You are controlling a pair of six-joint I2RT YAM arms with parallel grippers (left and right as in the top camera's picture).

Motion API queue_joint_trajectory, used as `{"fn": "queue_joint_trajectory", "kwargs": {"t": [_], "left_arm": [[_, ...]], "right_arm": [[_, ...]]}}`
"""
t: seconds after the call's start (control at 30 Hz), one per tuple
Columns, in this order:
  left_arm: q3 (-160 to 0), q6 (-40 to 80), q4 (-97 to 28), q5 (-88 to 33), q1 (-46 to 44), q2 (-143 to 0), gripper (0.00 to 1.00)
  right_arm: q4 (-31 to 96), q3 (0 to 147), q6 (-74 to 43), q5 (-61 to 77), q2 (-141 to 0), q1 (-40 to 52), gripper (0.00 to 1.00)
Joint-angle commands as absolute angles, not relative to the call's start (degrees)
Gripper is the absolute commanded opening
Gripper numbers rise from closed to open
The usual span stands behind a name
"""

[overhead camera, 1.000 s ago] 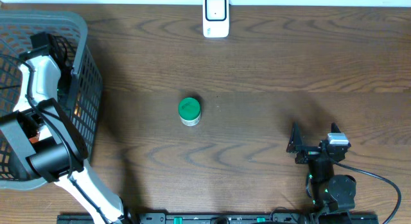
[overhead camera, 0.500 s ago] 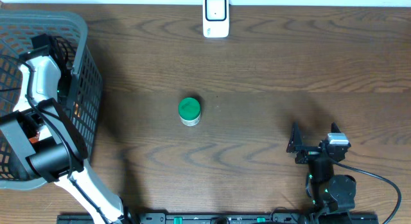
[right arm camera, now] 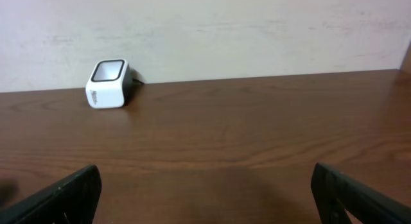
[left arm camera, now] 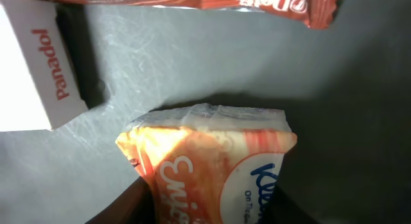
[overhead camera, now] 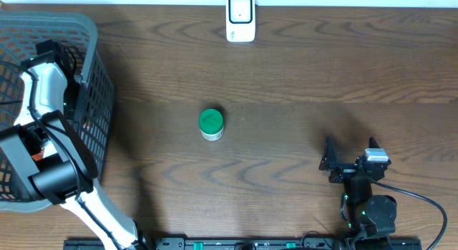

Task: Scan the item barcode
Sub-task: 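Reach into the basket and grasp the orange tissue pack with the left gripper, then carry the tissue pack right of the bottle and release it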

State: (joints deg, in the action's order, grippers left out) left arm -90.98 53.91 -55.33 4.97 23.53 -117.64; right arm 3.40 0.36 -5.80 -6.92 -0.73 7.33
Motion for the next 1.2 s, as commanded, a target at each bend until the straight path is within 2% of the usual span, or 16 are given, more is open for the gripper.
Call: {"fn": "queue_joint_trajectory", "kwargs": {"t": [0.0,0.13,0.37,0.67,0.77,0.93,1.03,1.07,1.17], "left_arm": [[-92.23,52.12,-55.66,5.58,24.49,-113.06,0.31],[-92.51,51.90,-55.42,5.58,25.52,-106.94,0.19],[-92.51,50.59,-57.34,4.78,26.17,-94.06,0.19],[-92.51,42.68,-63.05,-15.75,22.35,-73.54,0.20],[-92.49,42.41,-64.77,-17.50,15.59,-67.99,0.20],[-91.83,42.57,-63.72,-14.94,-4.32,-65.43,0.24],[-90.45,44.31,-62.50,-5.21,-17.93,-67.96,0.25],[-89.71,44.82,-61.58,-0.86,-22.98,-69.80,0.29],[-88.82,45.06,-59.51,6.96,-33.12,-76.27,0.31]], "right_arm": [[3.62,0.32,-5.50,-7.01,-0.54,7.81,0.99],[3.62,0.32,-5.50,-7.01,-0.54,7.81,0.99],[3.62,0.32,-5.48,-7.01,-0.54,7.81,0.99],[3.62,0.32,-5.48,-7.01,-0.54,7.81,0.99],[3.62,0.32,-5.50,-7.01,-0.54,7.81,0.99],[3.62,0.32,-5.50,-7.01,-0.54,7.81,0.99],[3.62,0.32,-5.48,-7.01,-0.54,7.81,0.99],[3.62,0.32,-5.50,-7.01,-0.54,7.81,0.99],[3.62,0.32,-5.50,-7.01,-0.54,7.81,0.99]]}}
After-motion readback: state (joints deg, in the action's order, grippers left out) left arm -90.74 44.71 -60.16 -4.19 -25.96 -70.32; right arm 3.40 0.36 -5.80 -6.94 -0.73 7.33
